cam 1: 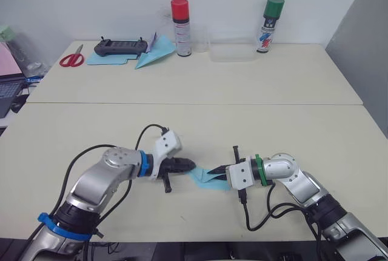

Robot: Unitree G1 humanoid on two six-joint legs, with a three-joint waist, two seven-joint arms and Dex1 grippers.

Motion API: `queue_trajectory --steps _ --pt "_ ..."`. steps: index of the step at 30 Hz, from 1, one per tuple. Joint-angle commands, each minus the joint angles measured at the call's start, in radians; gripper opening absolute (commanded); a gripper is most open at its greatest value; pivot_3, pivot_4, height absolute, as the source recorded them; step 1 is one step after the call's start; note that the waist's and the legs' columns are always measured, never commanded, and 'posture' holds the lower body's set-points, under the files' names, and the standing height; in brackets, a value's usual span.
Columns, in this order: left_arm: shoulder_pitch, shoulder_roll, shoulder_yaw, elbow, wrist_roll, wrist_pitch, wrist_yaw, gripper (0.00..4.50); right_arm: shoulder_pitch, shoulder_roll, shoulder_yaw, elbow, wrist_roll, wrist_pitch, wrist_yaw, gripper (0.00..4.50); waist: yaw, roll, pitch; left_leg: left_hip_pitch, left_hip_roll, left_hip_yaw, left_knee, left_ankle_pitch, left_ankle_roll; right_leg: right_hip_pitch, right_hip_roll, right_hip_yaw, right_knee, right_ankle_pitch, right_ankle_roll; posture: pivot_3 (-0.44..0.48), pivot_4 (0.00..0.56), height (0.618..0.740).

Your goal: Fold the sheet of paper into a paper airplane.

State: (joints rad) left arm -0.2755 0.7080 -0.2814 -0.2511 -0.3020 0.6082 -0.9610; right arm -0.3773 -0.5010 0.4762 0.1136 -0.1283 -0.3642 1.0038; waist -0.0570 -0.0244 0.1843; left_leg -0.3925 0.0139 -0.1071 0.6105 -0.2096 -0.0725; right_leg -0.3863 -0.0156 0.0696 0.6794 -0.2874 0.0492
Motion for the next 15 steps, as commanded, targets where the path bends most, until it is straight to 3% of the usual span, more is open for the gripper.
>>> queue_trajectory --steps 1,4,11,15 --pt "0.018 0.004 -0.029 0.018 0.047 -0.049 -0.005 0.0 -0.003 0.0 0.017 -0.012 0.004 0.024 0.032 0.09 0.0 0.0 0.0 0.0 0.0 0.0 0.0 0.0 0.0 0.0 0.0 0.0 0.0 0.0 0.0 0.0 0.15 0.74" --pt "0.029 0.004 -0.047 0.038 0.076 -0.072 -0.009 0.0 0.001 -0.016 0.014 -0.053 0.055 0.083 0.089 0.64 0.002 0.0 0.0 0.001 0.0 0.0 0.0 0.0 0.0 0.001 0.0 0.0 0.0 0.0 0.0 0.0 0.15 0.74" --pt "0.033 -0.004 -0.051 0.066 0.085 -0.084 -0.012 0.0 0.029 -0.157 -0.015 -0.299 0.217 0.366 0.281 3.04 0.008 0.0 0.0 0.0 -0.001 0.0 0.0 0.0 0.0 0.002 -0.001 0.0 -0.001 0.0 0.0 0.0 0.15 0.74" --pt "0.027 -0.003 -0.052 0.077 0.089 -0.088 -0.013 0.0 0.005 -0.212 -0.094 -0.396 0.367 0.605 0.31 3.04 0.009 0.0 0.0 0.001 -0.001 0.0 0.0 0.0 0.0 0.002 -0.001 0.0 -0.001 0.0 0.0 0.0 0.15 0.74"
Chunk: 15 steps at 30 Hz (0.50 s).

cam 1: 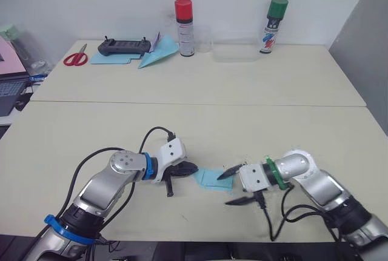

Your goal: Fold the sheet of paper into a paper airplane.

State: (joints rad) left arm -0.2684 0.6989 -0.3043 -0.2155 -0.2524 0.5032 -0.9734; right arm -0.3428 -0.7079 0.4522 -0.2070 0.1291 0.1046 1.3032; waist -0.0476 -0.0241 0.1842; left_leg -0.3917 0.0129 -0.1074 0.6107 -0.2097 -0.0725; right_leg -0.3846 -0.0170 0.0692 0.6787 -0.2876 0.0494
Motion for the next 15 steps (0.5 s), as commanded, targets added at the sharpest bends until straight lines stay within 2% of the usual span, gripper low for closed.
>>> queue_trajectory --steps 1,3,4,6,12,13,15 --pt "0.018 0.006 -0.029 0.045 0.041 0.015 -0.002 0.0 -0.043 0.009 -0.091 -0.076 0.134 0.175 -0.01 3.04 -0.002 0.0 0.0 0.0 0.0 0.0 0.0 0.0 0.0 0.0 0.0 0.0 0.0 0.0 0.0 0.0 0.15 0.74" --pt "0.011 -0.001 -0.033 0.06 0.054 -0.001 0.006 0.0 -0.102 0.129 -0.177 -0.033 0.218 0.314 -0.156 3.04 -0.003 0.0 0.0 0.002 0.0 0.0 0.0 0.0 0.0 0.002 0.0 0.0 0.0 0.0 0.0 0.0 0.15 0.74" --pt "0.01 -0.006 -0.036 0.065 0.059 -0.007 0.011 0.0 -0.126 0.2 -0.207 0.001 0.224 0.356 -0.248 2.88 -0.005 0.0 0.0 0.003 0.0 0.0 0.0 0.0 0.0 0.002 0.0 0.0 0.001 0.0 0.0 0.0 0.15 0.74" --pt "0.009 -0.012 -0.038 0.068 0.065 -0.011 0.014 0.0 -0.142 0.271 -0.224 0.033 0.203 0.392 -0.339 2.47 -0.006 0.001 -0.001 0.007 0.0 0.0 0.0 0.0 0.0 0.005 0.0 0.0 0.001 0.0 0.0 0.0 0.15 0.74" --pt "0.005 -0.014 -0.041 0.081 0.084 -0.028 0.01 0.0 -0.065 0.294 -0.118 0.036 0.127 0.421 -0.378 0.24 0.014 0.0 -0.002 0.003 -0.001 0.0 -0.001 0.0 0.0 0.005 -0.001 -0.001 -0.005 -0.001 0.001 0.0 0.15 0.74" --pt "0.001 -0.014 -0.04 0.088 0.09 -0.033 0.013 0.0 -0.05 0.285 -0.097 0.034 0.114 0.427 -0.379 0.03 0.014 0.0 -0.002 0.002 -0.001 0.0 -0.001 0.0 0.0 0.004 -0.001 -0.001 -0.005 -0.001 0.001 0.0 0.15 0.74" --pt "-0.001 -0.011 -0.036 0.095 0.093 -0.04 0.014 0.0 -0.027 0.269 -0.069 0.031 0.086 0.409 -0.377 0.03 0.014 0.0 -0.002 0.0 -0.001 0.0 -0.001 0.0 0.0 0.002 -0.001 -0.001 -0.003 -0.001 0.001 0.0 0.15 0.74"
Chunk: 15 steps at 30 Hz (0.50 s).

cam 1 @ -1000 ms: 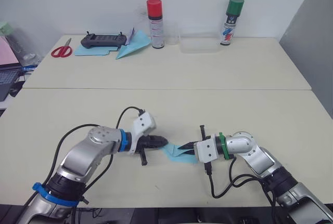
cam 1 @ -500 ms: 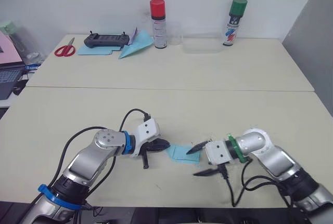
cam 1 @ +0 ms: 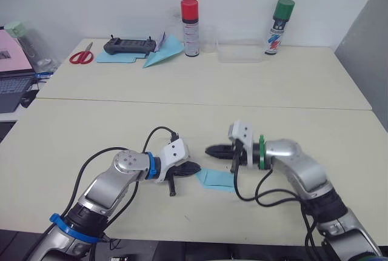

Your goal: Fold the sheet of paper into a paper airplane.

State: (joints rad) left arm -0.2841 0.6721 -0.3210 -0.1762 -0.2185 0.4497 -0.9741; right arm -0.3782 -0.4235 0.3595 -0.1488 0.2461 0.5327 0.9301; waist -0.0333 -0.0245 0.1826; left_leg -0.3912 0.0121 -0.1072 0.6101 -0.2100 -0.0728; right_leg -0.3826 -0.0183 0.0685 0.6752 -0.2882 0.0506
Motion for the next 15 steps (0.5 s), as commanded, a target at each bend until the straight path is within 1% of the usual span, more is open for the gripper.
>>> queue_trajectory --steps 1,7,12,15 --pt "0.016 0.018 -0.019 0.057 0.06 0.012 0.012 0.0 0.016 -0.024 0.032 -0.028 -0.039 -0.023 -0.001 0.03 0.0 0.0 0.0 0.0 0.0 0.0 0.0 0.0 0.0 0.0 0.0 0.0 0.001 0.0 0.0 0.0 0.15 0.74" --pt "0.014 0.021 -0.02 0.065 0.067 0.003 0.008 0.0 0.049 -0.113 0.081 0.008 -0.133 -0.089 0.019 0.03 -0.002 0.0 0.0 0.005 0.0 0.001 0.001 0.0 0.0 0.003 0.0 0.001 0.002 0.0 0.0 0.0 0.15 0.74" --pt "0.02 0.023 -0.02 0.064 0.069 0.001 0.006 0.0 0.095 -0.172 0.062 -0.03 -0.126 -0.058 0.029 0.03 -0.002 0.0 0.0 0.006 0.0 0.001 0.0 0.0 0.0 0.004 0.0 0.001 0.002 0.0 0.0 0.0 0.15 0.74" --pt "0.022 0.023 -0.02 0.062 0.07 0.001 0.008 0.0 0.141 -0.203 0.02 -0.065 -0.081 -0.038 0.042 0.03 -0.001 -0.001 -0.001 0.006 0.0 0.0 0.0 0.0 0.0 0.005 0.0 0.0 0.001 -0.001 0.0 0.0 0.15 0.74"
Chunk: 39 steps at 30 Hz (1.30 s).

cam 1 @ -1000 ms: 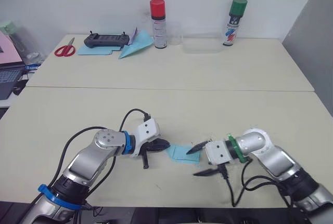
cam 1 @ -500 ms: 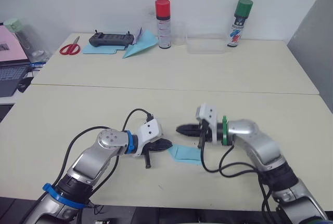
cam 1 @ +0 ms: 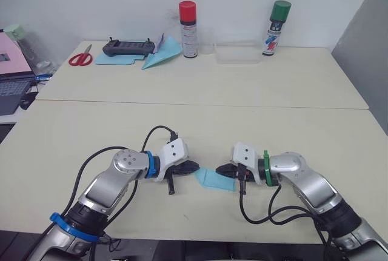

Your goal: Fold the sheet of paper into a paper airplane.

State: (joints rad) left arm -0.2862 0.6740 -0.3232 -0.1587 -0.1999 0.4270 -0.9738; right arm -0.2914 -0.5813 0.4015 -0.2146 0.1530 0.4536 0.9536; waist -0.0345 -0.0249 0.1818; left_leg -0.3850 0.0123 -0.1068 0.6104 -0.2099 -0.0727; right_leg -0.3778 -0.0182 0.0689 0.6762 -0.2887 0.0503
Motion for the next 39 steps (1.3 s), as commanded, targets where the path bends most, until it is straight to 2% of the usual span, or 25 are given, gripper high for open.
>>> queue_trajectory --steps 1,5,9,16,21,27,33,39 --pt "0.025 0.02 -0.017 0.044 0.052 0.024 0.008 0.0 0.071 -0.065 -0.03 -0.005 0.013 0.034 0.027 0.03 0.0 0.0 0.0 0.0 0.0 0.0 0.0 0.0 0.0 0.0 0.0 0.0 0.0 0.0 0.0 0.0 0.15 0.74" --pt "0.028 0.019 -0.016 0.043 0.05 0.026 0.01 0.0 0.125 -0.145 -0.065 -0.023 0.023 0.023 0.061 0.03 0.001 0.0 -0.001 0.001 0.0 0.0 0.0 0.0 0.0 0.002 0.0 0.0 -0.002 0.0 0.0 0.0 0.15 0.74" --pt "0.032 0.018 -0.017 0.041 0.05 0.026 0.011 0.0 0.131 -0.175 -0.141 -0.051 0.062 0.001 0.059 0.03 0.001 -0.001 -0.001 0.002 0.0 0.0 0.0 0.0 0.0 0.004 0.0 0.0 -0.003 -0.004 -0.006 0.0 0.15 0.74" --pt "0.031 0.013 -0.018 0.044 0.054 0.024 0.008 0.0 0.015 0.018 -0.257 -0.116 0.266 0.087 -0.014 0.03 -0.003 -0.001 0.0 0.002 0.0 0.0 0.0 0.0 0.0 0.004 0.0 0.0 -0.003 -0.003 -0.005 0.0 0.15 0.74" --pt "0.022 0.013 -0.019 0.051 0.056 0.02 0.006 0.0 -0.006 0.062 -0.153 -0.082 0.185 0.053 -0.025 0.03 -0.001 -0.001 0.0 0.001 0.0 0.0 -0.001 0.0 0.0 0.004 0.0 0.0 -0.005 -0.002 -0.004 0.0 0.15 0.74" --pt "0.013 0.016 -0.007 0.038 0.045 0.021 0.0 0.0 0.039 0.033 -0.022 -0.027 0.071 0.017 -0.017 0.03 0.0 -0.001 0.0 0.001 0.0 0.0 -0.002 0.0 0.0 0.003 0.0 0.0 -0.005 0.0 0.0 0.0 0.15 0.74" --pt "-0.032 -0.031 0.032 -0.006 0.007 0.028 0.029 0.0 0.053 0.02 0.004 0.011 0.031 -0.018 -0.002 0.03 0.0 -0.001 0.0 0.001 0.0 0.0 -0.002 0.0 0.0 0.003 0.0 0.0 -0.005 -0.003 -0.005 0.0 0.15 0.74" --pt "-0.073 -0.096 0.057 -0.052 -0.055 0.074 0.028 0.0 0.044 0.036 0.002 0.046 0.014 -0.038 -0.012 0.03 0.0 -0.001 0.001 -0.003 0.0 0.0 -0.002 0.0 0.0 0.0 0.0 -0.001 -0.005 0.0 0.001 0.0 0.15 0.74"
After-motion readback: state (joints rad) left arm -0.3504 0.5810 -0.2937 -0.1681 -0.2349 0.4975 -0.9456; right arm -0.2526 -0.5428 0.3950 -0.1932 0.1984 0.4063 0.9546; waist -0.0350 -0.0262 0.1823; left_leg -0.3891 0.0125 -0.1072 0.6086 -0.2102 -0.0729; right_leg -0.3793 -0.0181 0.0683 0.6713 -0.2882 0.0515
